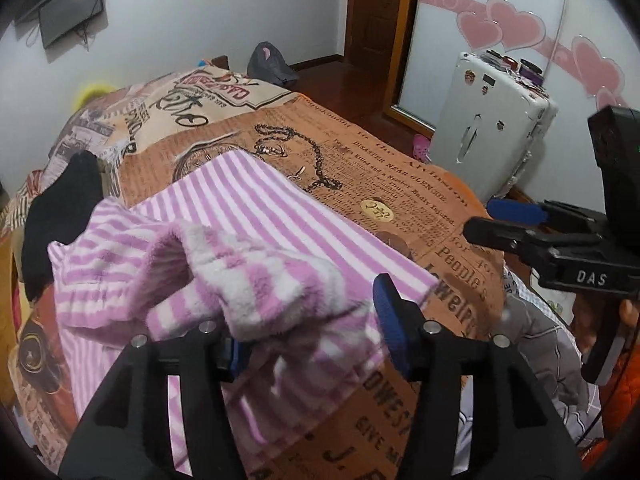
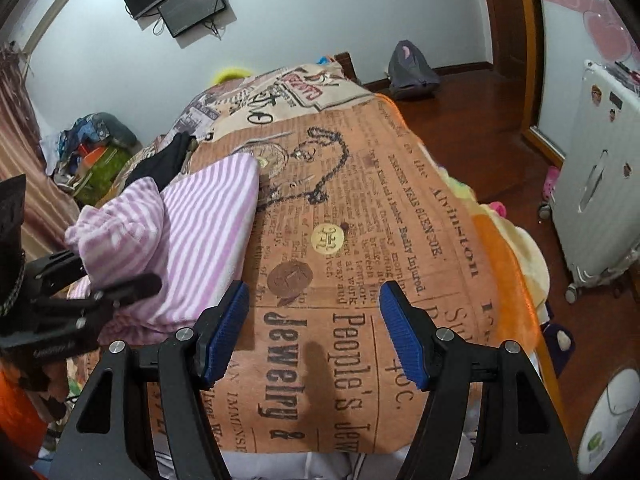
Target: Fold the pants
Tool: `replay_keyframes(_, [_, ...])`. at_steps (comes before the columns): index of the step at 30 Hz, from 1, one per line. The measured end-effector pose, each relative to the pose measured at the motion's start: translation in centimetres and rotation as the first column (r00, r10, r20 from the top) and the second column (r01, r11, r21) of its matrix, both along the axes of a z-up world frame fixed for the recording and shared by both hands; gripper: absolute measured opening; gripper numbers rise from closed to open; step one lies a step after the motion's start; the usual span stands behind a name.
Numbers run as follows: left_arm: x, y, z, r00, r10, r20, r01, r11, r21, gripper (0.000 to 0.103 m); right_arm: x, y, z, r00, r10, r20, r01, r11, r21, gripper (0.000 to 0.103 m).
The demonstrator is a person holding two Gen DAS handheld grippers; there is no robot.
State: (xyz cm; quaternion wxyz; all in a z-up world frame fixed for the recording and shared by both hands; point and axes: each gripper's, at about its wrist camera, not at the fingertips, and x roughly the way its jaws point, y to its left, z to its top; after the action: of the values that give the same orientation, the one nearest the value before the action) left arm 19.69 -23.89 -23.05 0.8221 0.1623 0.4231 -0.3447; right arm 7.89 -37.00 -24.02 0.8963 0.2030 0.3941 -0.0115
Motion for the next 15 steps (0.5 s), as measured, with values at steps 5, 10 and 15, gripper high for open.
replay_keyframes(5, [0.3,3.2,3.2,0.999,0.034,-0.024,-0.036,0.994,-0.105,0.054,0.5,0.7,1.0,0.999,0.019,0.032,-0.018,1.000,-0.022,0.064])
replay_keyframes(10, [-0.1,8.1,6.2,0.992,0.112,0.065,-0.102,0.985,-0.139,0.058,1.1,1.8,1.4,0.998,0.043,0.048,-0.042,0.999,-0.031,0.064])
replay_keyframes(15, [2.3,13.3,5.8,0.965,0.254,0.067,-0.248,0.965,-0.090,0.058,2.0,3.2,0.7,0.996,0.077,0.034,-0.076,0.997,-0.025,0.064])
